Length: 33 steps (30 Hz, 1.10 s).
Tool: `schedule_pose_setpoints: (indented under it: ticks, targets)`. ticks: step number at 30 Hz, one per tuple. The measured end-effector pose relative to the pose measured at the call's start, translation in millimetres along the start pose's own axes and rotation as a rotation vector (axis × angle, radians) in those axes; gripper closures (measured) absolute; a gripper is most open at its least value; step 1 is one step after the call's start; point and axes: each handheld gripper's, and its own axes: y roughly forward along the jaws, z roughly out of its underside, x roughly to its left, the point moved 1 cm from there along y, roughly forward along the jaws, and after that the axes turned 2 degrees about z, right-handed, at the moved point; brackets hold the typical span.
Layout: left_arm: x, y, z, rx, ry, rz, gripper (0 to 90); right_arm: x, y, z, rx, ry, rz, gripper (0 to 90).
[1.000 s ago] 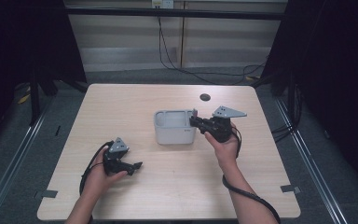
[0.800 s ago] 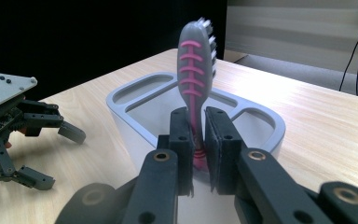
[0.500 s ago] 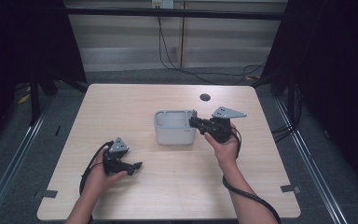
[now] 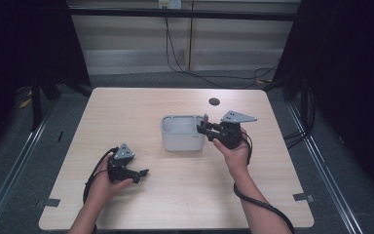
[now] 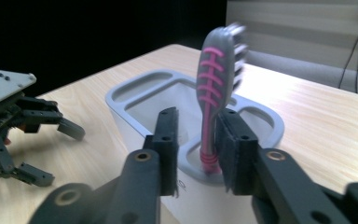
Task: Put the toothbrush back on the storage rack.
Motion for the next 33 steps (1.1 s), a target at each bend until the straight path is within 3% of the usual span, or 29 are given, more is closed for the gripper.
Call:
schedule_pose_setpoints:
  ticks: [10, 25, 33]
  targets:
    - [0.0, 0.0, 0.0, 0.0, 0.0, 0.0, 15.4, -0.9, -4.7, -3.9, 0.025, -0.008, 0.037, 53.1]
    - [0.0, 0.0, 0.0, 0.0, 0.0, 0.0, 15.4, -3.6, -9.5, -5.2, 0.04, 0.009, 0.06, 40.0]
    - [0.0, 0.0, 0.0, 0.0, 0.0, 0.0, 15.4, -3.6, -11.7, -7.4, 0.094, -0.028, 0.083, 28.4]
